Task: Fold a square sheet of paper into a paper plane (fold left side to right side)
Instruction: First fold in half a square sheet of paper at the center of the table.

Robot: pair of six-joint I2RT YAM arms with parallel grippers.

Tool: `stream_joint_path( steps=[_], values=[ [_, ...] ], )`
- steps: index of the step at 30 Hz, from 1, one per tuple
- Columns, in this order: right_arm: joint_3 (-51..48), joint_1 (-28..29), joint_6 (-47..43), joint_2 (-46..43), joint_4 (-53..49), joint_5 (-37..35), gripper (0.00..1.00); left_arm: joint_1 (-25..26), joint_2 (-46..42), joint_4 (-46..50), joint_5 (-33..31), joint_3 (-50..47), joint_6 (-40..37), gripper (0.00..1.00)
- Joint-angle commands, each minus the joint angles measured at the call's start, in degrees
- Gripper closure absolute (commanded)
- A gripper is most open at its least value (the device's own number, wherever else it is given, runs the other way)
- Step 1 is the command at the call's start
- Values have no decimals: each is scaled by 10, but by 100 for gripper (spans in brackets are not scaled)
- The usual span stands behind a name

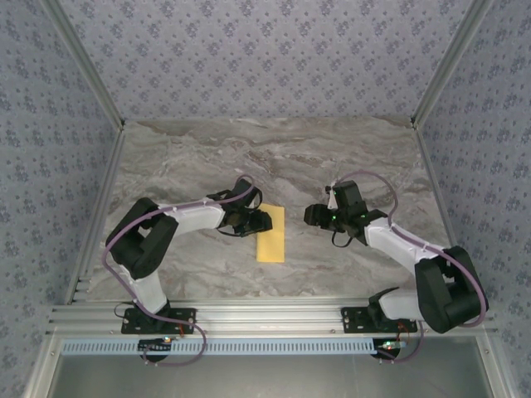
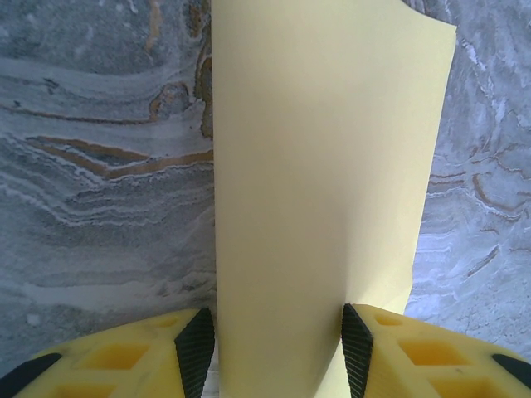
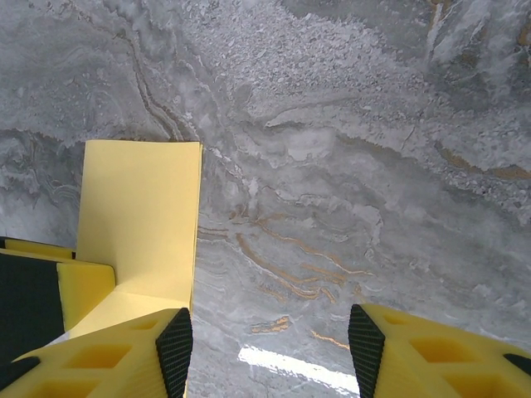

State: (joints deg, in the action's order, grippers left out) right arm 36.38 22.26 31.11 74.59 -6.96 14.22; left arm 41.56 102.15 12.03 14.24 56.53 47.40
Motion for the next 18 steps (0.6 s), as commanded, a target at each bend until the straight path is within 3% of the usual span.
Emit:
stream_joint_path(
  steps=[1,18],
  values=[
    [-6,-4,-12,-14,-20,-10,43,12,40,9,-10,-4,-11,51],
    [-6,-5,-6,-12,-13,9,41,13,46,15,-11,-3,-14,51]
  ],
)
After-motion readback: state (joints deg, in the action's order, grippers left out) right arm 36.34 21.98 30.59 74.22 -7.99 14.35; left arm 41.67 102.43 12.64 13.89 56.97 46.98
